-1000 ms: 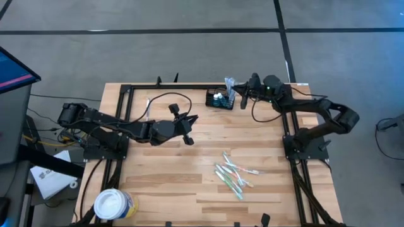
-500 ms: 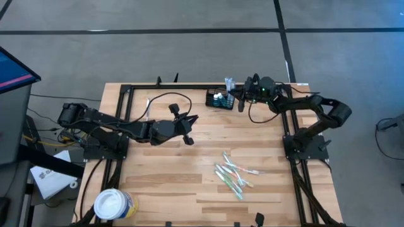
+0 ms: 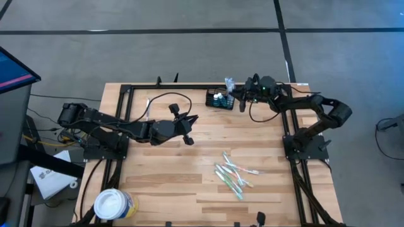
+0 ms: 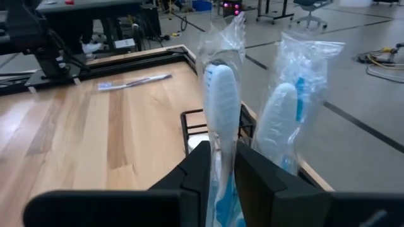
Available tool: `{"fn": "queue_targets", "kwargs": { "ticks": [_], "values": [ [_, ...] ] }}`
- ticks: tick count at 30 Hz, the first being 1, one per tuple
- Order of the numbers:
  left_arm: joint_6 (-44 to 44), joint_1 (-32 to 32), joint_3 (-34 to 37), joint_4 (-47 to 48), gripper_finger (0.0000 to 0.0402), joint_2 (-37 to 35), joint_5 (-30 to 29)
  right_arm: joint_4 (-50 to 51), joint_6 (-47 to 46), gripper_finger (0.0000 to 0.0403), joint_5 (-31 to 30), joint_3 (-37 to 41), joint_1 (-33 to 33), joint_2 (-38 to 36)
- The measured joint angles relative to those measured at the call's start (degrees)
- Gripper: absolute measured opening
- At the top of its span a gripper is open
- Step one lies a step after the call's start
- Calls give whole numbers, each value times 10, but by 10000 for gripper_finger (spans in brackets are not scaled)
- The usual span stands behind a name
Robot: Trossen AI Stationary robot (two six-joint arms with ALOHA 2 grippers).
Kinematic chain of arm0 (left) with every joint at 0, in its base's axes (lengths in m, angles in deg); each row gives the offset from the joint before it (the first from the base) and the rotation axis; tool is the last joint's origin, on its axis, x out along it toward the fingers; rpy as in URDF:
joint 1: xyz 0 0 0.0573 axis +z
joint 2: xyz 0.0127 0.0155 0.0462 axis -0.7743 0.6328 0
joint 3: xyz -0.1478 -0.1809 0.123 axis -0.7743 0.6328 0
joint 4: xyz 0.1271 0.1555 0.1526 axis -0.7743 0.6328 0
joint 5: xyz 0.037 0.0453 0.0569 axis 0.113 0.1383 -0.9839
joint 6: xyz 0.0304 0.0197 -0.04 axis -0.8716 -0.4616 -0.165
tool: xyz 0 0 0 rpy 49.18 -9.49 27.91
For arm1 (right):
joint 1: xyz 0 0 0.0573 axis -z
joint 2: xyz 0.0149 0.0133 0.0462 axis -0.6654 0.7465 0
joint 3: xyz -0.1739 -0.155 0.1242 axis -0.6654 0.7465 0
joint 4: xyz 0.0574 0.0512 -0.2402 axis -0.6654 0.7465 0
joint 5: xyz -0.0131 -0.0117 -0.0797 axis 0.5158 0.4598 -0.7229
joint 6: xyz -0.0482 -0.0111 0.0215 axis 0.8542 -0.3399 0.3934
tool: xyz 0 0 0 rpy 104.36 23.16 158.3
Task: Pick & Place toothbrushing station
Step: Put the blue toothbrush into the mesh organizer
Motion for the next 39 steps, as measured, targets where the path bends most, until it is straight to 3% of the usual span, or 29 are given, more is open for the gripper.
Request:
{"fn": "queue_targets", "kwargs": {
  "ticks": [18, 26, 39],
  "values": [
    [0, 0, 0, 0, 17, 0, -1, 10, -16, 61, 83, 0, 27, -30],
    [0, 0, 0, 0, 17, 0, -1, 82, 4, 61, 83, -1, 39, -70],
    [0, 0, 0, 0, 17, 0, 0, 101, 42, 63, 92, 0, 45, -37]
  ]
}}
